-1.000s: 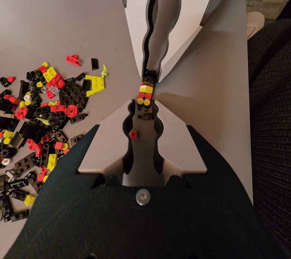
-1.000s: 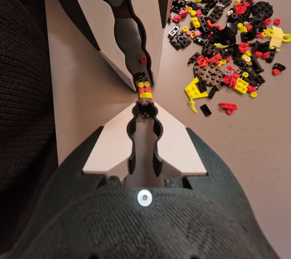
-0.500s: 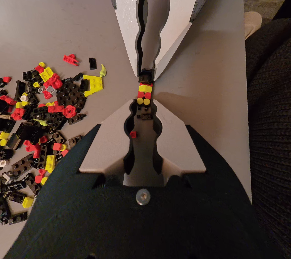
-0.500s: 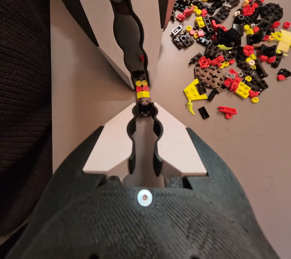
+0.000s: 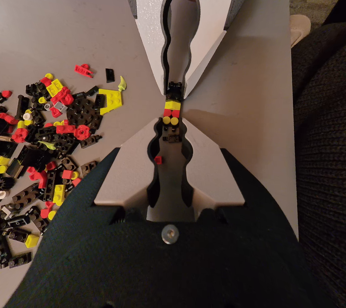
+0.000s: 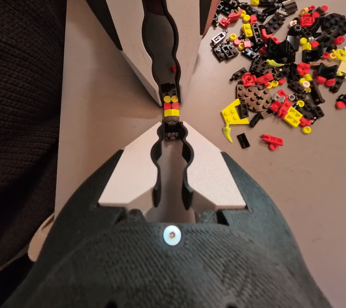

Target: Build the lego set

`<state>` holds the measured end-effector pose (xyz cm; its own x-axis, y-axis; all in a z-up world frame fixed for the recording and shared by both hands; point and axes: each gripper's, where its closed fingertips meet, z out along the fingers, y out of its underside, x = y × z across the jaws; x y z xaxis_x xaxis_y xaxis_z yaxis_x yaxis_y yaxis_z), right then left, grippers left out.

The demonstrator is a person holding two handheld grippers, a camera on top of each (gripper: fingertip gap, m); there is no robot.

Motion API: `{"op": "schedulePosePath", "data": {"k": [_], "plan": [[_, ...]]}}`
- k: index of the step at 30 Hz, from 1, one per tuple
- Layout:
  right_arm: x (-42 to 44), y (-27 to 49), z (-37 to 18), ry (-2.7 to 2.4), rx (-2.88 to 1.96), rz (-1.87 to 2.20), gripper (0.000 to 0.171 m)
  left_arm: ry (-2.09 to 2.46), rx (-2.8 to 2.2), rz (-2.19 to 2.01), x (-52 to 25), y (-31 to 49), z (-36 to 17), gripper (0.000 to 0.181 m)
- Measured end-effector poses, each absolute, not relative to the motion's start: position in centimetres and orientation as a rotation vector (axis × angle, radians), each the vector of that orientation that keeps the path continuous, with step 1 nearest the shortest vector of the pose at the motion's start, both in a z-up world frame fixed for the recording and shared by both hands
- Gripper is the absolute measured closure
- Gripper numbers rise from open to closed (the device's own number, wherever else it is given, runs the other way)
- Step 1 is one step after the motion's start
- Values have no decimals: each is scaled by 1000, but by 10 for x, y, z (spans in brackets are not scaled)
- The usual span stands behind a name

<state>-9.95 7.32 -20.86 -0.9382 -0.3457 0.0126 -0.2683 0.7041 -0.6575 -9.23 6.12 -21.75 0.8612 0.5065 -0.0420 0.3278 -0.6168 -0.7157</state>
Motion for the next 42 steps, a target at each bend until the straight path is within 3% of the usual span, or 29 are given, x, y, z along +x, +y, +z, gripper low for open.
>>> {"op": "schedulePosePath", "data": {"k": [38, 42], "plan": [[-99, 72, -216, 2835, -486, -985, 155, -605, -2288, 331, -94, 61, -217, 164], [-92, 70, -215, 2773, -455, -995, 130, -608, -2290, 327, -94, 61, -218, 164]]}}
